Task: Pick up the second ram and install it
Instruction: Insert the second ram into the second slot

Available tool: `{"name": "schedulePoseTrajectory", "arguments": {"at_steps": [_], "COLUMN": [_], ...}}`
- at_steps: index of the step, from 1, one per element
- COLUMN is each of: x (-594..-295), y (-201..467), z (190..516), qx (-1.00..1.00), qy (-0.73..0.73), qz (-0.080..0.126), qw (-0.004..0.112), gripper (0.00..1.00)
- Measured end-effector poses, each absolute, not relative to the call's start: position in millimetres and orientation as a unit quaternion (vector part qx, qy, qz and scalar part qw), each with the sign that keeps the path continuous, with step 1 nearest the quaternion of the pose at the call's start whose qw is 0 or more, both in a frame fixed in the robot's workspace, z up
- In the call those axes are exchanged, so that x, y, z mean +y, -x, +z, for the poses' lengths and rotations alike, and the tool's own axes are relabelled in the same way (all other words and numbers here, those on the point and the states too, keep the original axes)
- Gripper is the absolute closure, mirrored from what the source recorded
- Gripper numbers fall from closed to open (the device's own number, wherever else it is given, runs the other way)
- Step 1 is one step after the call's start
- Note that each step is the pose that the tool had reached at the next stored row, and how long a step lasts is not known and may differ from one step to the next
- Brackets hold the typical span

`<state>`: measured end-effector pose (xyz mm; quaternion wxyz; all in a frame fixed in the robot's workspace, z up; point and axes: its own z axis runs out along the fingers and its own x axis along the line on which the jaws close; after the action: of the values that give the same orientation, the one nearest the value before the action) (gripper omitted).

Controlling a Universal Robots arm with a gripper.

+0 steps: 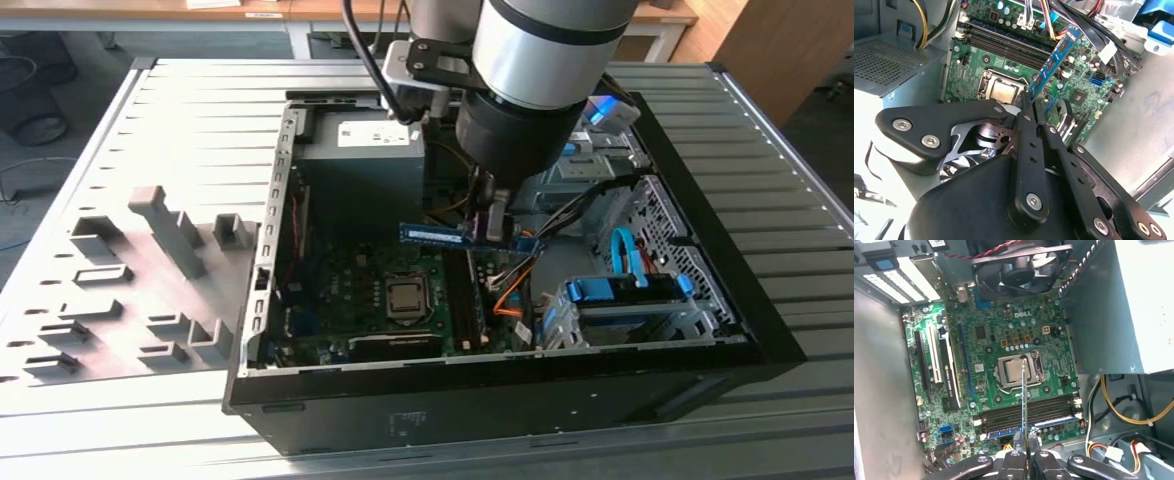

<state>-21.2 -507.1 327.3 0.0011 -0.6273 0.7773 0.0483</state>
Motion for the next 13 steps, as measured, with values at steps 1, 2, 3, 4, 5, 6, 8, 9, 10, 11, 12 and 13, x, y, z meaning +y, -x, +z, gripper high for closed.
{"name": "schedulePoseTrajectory", "arguments": {"at_steps": [1,2,3,4,5,6,8,9,10,11,12,13], "x": [-507.1,-507.1,-507.1,-507.1,-507.1,-507.1,-507.1,-507.1,-507.1,-507.1,-507.1,-507.1], "y": [21.2,21.2,21.2,21.2,21.2,21.2,21.2,21.2,21.2,21.2,21.2,21.2], "z": [327.3,327.3,327.3,327.3,327.3,327.3,327.3,327.2,327.2,327.2,327.2,327.2], "qx": [0.779,0.781,0.782,0.784,0.785,0.787,0.790,0.792,0.793,0.794,0.796,0.797], "qy": [0.625,0.623,0.621,0.619,0.617,0.615,0.611,0.609,0.607,0.605,0.603,0.602], "qz": [0.048,0.048,0.048,0.048,0.048,0.048,0.048,0.048,0.048,0.048,0.048,0.048], "qw": [0.001,0.001,0.001,0.002,0.002,0.002,0.002,0.002,0.002,0.002,0.003,0.003], "gripper": [0.86,0.86,0.86,0.86,0.86,0.86,0.86,0.86,0.86,0.86,0.86,0.86]}}
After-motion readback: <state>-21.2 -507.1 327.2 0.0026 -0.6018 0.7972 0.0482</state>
